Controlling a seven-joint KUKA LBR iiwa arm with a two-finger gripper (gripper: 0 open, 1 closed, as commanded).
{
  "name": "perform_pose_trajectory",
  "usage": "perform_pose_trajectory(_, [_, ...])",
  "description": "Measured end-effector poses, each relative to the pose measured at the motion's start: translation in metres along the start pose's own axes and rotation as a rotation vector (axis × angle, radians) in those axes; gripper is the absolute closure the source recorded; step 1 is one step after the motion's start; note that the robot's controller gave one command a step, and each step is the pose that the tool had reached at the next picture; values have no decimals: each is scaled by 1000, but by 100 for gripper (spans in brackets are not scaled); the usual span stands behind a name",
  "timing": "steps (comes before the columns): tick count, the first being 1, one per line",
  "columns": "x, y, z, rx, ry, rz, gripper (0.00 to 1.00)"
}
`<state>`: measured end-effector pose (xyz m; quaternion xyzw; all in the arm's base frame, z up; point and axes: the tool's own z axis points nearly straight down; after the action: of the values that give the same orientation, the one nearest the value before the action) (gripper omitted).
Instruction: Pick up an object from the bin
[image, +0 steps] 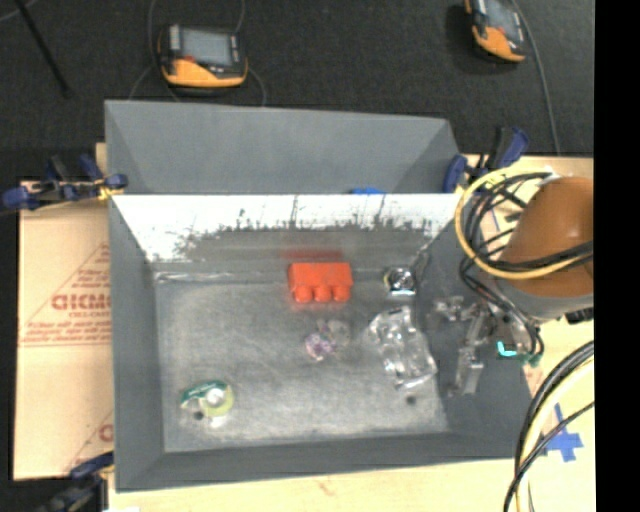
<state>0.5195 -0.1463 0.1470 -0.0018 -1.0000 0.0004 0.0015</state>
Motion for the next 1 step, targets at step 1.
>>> perform_pose_trajectory(1, [-14, -10, 68, 7, -36, -413, 0])
